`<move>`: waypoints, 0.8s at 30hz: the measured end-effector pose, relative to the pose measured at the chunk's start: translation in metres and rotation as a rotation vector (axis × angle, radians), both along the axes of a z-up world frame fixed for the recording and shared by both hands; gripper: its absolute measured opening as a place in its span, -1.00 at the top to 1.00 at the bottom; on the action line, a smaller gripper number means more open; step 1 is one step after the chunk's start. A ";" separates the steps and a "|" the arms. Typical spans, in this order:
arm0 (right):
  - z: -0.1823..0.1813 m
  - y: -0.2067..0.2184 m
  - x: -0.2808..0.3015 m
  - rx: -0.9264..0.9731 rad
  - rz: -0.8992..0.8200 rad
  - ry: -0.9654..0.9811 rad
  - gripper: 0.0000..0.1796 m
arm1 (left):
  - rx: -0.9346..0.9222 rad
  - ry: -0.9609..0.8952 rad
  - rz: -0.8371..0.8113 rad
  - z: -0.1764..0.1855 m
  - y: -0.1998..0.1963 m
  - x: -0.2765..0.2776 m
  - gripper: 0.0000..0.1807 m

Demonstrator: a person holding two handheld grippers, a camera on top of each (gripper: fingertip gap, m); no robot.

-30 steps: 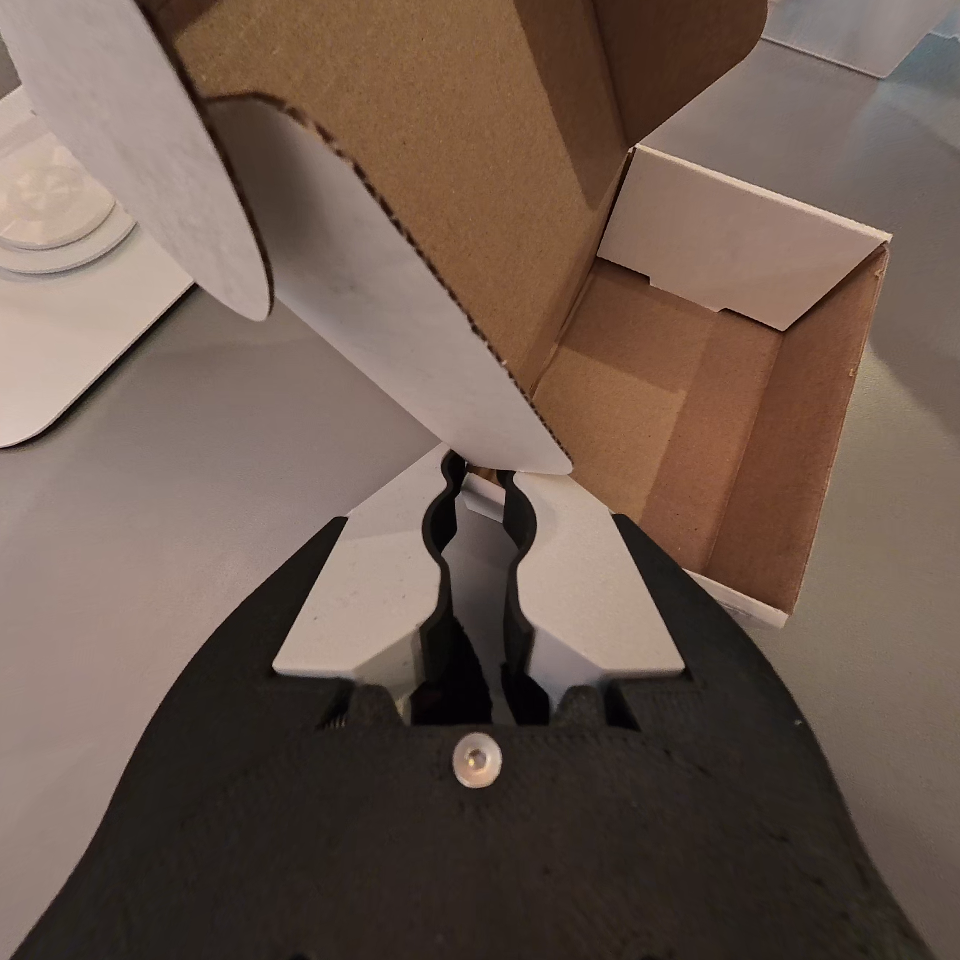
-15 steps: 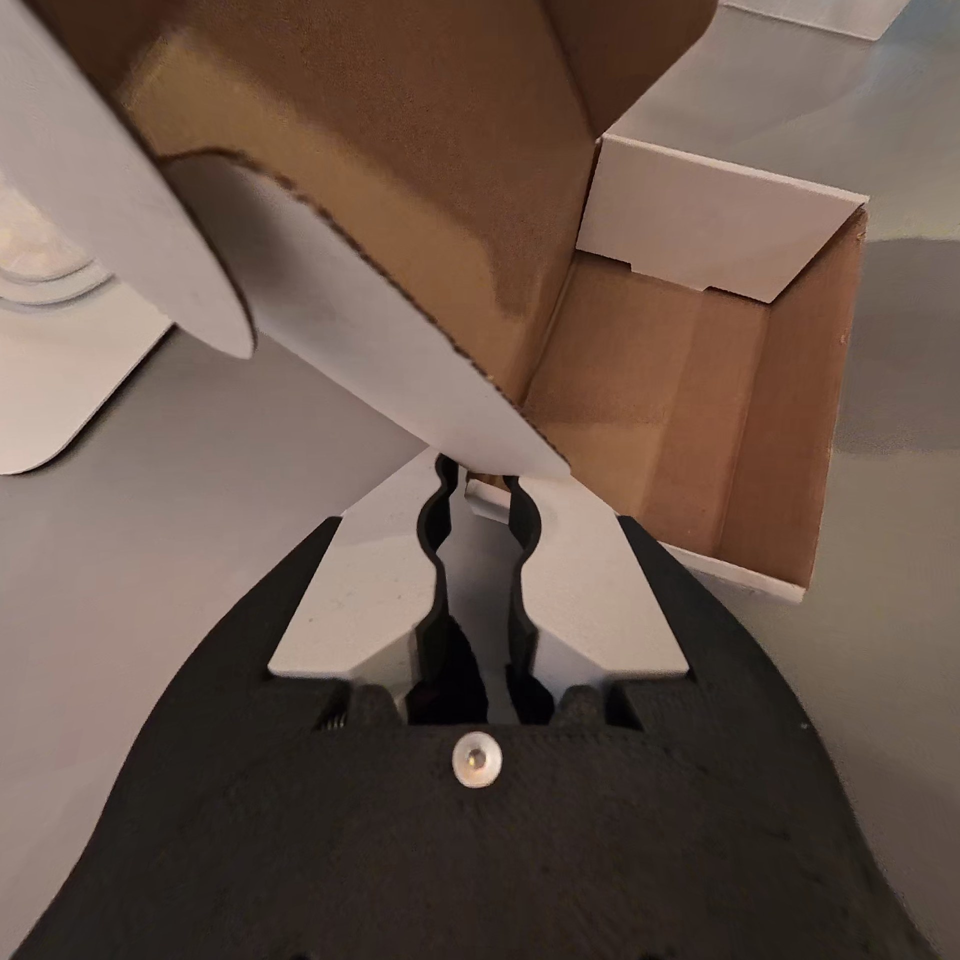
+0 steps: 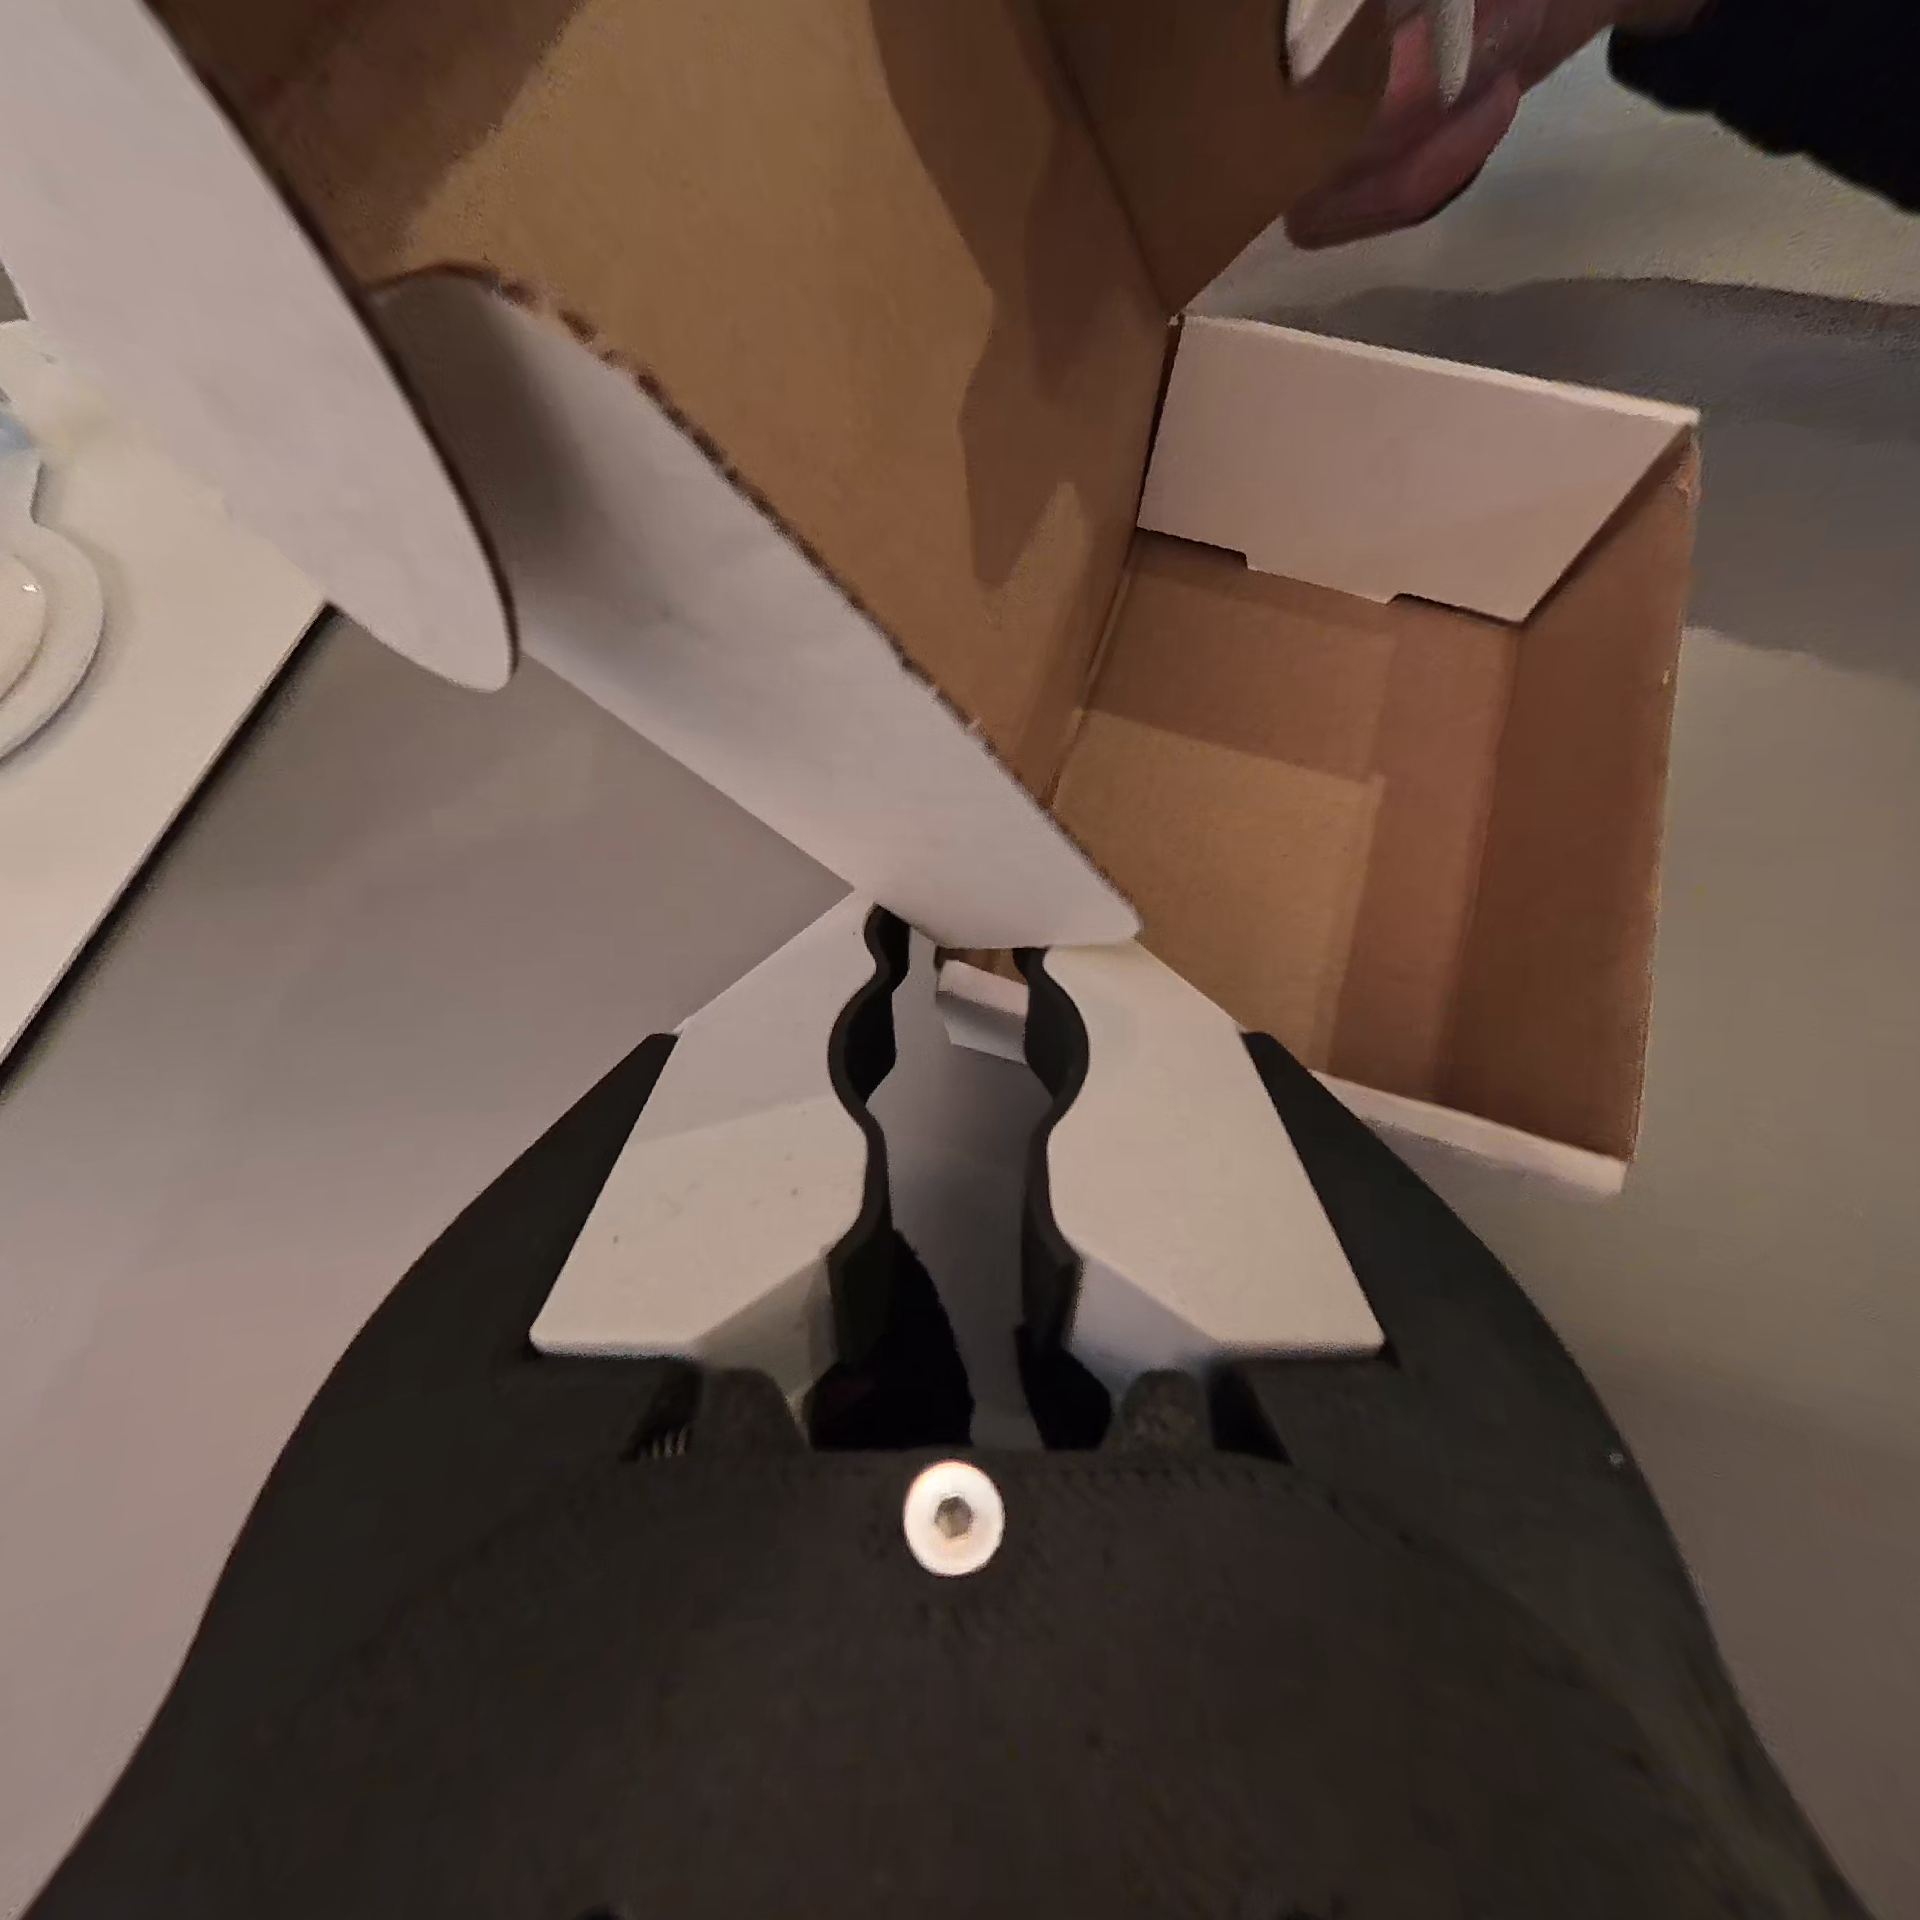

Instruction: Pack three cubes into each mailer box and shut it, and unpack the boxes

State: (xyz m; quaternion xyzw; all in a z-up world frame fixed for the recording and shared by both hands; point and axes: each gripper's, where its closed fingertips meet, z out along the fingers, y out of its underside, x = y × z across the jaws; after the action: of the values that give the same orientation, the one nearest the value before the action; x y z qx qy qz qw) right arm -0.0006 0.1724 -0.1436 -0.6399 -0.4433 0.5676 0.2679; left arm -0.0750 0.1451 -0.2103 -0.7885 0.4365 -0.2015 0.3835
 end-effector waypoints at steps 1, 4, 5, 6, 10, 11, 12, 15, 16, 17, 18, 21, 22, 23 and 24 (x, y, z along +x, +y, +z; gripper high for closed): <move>0.001 0.001 0.000 0.007 -0.009 0.018 0.42 | 0.003 -0.006 0.000 0.000 0.000 0.000 0.76; 0.001 0.000 -0.001 0.075 -0.026 0.032 0.43 | -0.028 -0.059 -0.006 0.003 -0.002 0.001 0.51; 0.001 0.000 0.000 0.082 -0.028 0.030 0.44 | -0.041 -0.091 -0.014 0.007 -0.004 0.001 0.42; 0.001 0.000 0.001 0.092 -0.033 0.032 0.44 | -0.053 -0.130 -0.018 0.012 -0.006 0.001 0.34; 0.002 -0.001 0.002 0.123 -0.049 0.044 0.44 | -0.045 -0.328 -0.056 0.047 -0.013 -0.002 0.10; 0.002 -0.001 0.002 0.135 -0.056 0.042 0.44 | -0.047 -0.385 -0.064 0.057 -0.015 -0.001 0.04; 0.002 -0.003 0.002 0.142 -0.056 0.040 0.44 | -0.047 -0.430 -0.074 0.066 -0.016 -0.001 0.02; 0.001 -0.007 -0.001 0.182 -0.055 0.023 0.44 | 0.010 -0.565 -0.046 0.090 -0.008 -0.002 0.14; 0.001 -0.009 -0.002 0.200 -0.054 0.016 0.44 | 0.021 -0.600 -0.034 0.095 -0.005 -0.002 0.25; 0.001 -0.011 -0.003 0.227 -0.058 0.011 0.44 | 0.035 -0.602 -0.025 0.095 -0.003 -0.001 0.34; 0.000 -0.012 -0.004 0.263 -0.074 0.003 0.44 | 0.063 -0.575 -0.015 0.093 -0.001 0.000 0.43; -0.004 -0.012 -0.003 0.355 -0.121 -0.041 0.44 | 0.143 -0.520 -0.015 0.091 -0.001 0.008 0.42; -0.004 -0.013 -0.002 0.375 -0.128 -0.048 0.44 | 0.160 -0.495 -0.022 0.090 -0.003 0.011 0.43; -0.004 -0.017 -0.001 0.399 -0.125 -0.048 0.44 | 0.179 -0.464 -0.028 0.089 -0.005 0.012 0.43; -0.005 -0.021 0.000 0.441 -0.128 -0.057 0.44 | 0.208 -0.447 -0.037 0.089 -0.009 0.014 0.43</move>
State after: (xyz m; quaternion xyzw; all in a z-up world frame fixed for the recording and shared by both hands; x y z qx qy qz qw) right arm -0.0001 0.1516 -0.1491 -0.6086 -0.5224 0.4205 0.4241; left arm -0.0611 0.1363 -0.1217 -0.6725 0.3735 -0.3317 0.5461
